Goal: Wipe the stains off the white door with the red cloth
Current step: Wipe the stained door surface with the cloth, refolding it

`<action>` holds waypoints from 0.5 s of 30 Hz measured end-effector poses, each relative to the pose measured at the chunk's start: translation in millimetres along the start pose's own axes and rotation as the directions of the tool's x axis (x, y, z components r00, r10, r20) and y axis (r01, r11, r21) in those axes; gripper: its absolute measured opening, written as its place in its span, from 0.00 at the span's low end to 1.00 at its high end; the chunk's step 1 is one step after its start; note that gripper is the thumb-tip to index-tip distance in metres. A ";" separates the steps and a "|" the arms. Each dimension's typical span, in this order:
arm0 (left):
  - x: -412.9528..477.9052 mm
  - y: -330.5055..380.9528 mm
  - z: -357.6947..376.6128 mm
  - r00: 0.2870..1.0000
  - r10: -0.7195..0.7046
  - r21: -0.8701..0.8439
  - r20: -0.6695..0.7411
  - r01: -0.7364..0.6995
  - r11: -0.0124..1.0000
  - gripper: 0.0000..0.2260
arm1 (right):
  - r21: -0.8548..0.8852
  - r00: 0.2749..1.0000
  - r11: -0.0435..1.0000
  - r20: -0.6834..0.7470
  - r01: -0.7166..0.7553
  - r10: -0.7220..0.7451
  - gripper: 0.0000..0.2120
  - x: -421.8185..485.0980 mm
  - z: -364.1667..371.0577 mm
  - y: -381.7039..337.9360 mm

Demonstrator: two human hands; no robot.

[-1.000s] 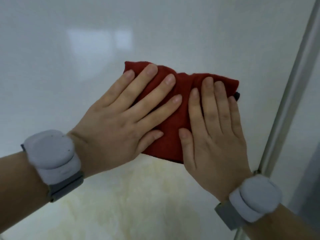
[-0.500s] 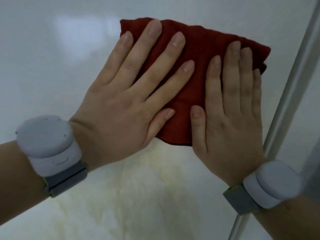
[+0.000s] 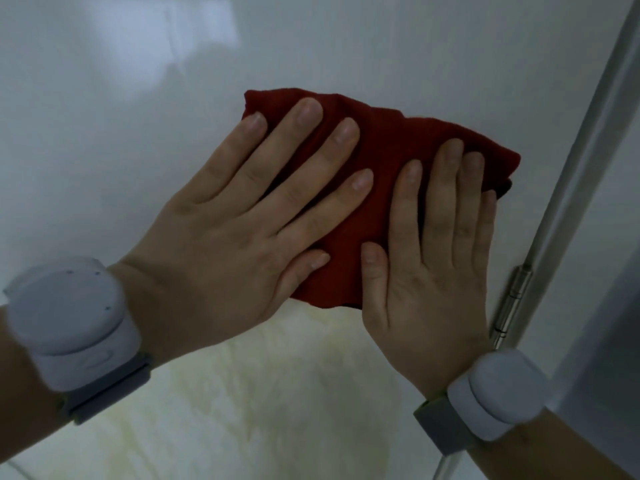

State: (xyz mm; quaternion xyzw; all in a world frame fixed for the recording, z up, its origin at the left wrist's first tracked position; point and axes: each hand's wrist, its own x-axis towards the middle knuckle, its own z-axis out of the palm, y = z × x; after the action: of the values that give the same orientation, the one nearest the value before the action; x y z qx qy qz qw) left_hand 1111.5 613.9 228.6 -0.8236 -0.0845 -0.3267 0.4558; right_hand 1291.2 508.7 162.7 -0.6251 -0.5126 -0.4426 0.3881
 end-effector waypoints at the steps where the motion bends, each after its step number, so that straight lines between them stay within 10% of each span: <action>1: -2.7 -1.6 -0.6 1.000 0.003 0.002 0.005 -0.003 1.000 0.28 | -0.001 1.000 1.000 0.010 -0.001 0.001 0.29 -0.6 -0.3 -2.8; 15: -73.9 -65.8 -25.4 0.989 -0.127 0.087 0.079 0.120 0.989 0.29 | 0.036 0.985 0.990 0.105 0.137 -0.140 0.30 41.8 0.3 -88.0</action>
State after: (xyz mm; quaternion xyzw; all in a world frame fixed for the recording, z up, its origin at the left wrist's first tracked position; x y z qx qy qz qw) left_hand 1014.0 642.6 238.3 -0.8103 -0.1678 -0.3156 0.4644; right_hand 1208.1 536.6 205.1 -0.6053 -0.5811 -0.4269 0.3372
